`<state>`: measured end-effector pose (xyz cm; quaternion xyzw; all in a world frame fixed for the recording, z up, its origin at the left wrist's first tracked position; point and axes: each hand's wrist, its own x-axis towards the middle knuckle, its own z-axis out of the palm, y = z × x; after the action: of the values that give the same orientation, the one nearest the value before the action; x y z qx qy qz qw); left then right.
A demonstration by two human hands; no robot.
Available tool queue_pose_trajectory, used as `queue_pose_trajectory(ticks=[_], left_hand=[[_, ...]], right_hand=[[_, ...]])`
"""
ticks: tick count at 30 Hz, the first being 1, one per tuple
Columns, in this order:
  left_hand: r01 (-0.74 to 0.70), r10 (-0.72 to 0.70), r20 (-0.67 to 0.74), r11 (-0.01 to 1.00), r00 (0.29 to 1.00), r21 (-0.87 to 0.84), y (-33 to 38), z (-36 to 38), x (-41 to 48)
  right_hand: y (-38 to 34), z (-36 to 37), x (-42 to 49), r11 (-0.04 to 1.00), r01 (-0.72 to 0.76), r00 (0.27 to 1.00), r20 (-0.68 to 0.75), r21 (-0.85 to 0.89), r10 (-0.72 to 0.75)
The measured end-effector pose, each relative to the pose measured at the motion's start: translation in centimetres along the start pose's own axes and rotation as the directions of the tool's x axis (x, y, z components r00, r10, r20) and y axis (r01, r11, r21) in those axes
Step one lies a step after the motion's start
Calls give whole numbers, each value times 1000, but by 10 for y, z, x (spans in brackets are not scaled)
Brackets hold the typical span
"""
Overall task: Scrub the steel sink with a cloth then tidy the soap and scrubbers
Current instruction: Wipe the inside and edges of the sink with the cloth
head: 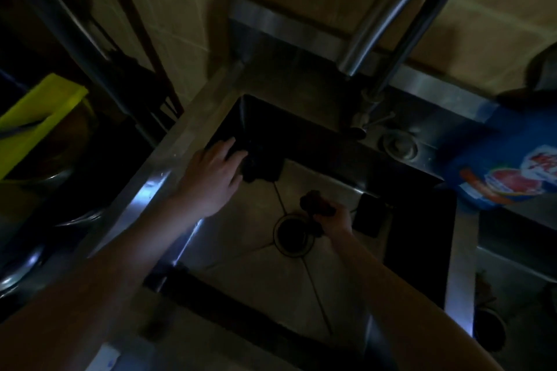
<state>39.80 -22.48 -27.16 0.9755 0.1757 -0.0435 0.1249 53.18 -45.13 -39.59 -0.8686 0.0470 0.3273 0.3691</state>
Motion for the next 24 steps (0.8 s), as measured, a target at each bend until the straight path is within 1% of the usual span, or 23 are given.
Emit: queue_pose_trajectory(ticks=[2, 4, 6, 7, 10, 12, 13, 15, 16, 18, 20, 22, 24], left_hand=[[-1, 1, -21, 1000, 1000, 0, -12, 1, 22], [1, -2, -46, 1000, 999, -10, -21, 2, 38], [-12, 12, -40, 1000, 999, 2, -31, 7, 56], [-17, 17, -28, 1000, 999, 7, -35, 10, 63], [-22, 23, -31, 1000, 999, 10, -42, 18, 77], [-22, 22, -29, 1000, 999, -5, -45, 21, 82], [-22, 21, -26, 1000, 999, -14, -46, 23, 84], [-26, 25, -31, 999, 999, -31, -51, 26, 86], [-28, 27, -33, 999, 999, -37, -53, 27, 86], [-37, 35, -38, 998, 999, -46, -58, 30, 86], [-51, 49, -43, 998, 998, -48, -61, 31, 87], [-55, 53, -43, 998, 998, -43, -64, 32, 88], [-57, 55, -53, 997, 997, -46, -66, 32, 88]], right_hand=[[-3, 6, 16, 999, -3, 997, -74, 44, 6], [-4, 10, 27, 996, 25, 988, -153, 86, -12], [-3, 16, 43, 985, 43, 967, -256, 168, 2], [-4, 18, 49, 981, 35, 950, -311, 191, 27], [-4, 19, 69, 983, -39, 871, -476, 178, 121], [-1, 23, 81, 978, -76, 837, -521, 193, 168], [0, 26, 87, 976, -89, 834, -520, 198, 182], [3, 36, 98, 982, -101, 863, -477, 158, 165], [4, 42, 103, 990, -99, 881, -454, 102, 135], [1, 54, 112, 996, -92, 887, -457, -19, 74], [-5, 72, 115, 994, -77, 891, -452, -74, 36], [-12, 94, 114, 984, -27, 919, -391, -177, -45], [-19, 113, 112, 947, 93, 947, -268, -308, -180]])
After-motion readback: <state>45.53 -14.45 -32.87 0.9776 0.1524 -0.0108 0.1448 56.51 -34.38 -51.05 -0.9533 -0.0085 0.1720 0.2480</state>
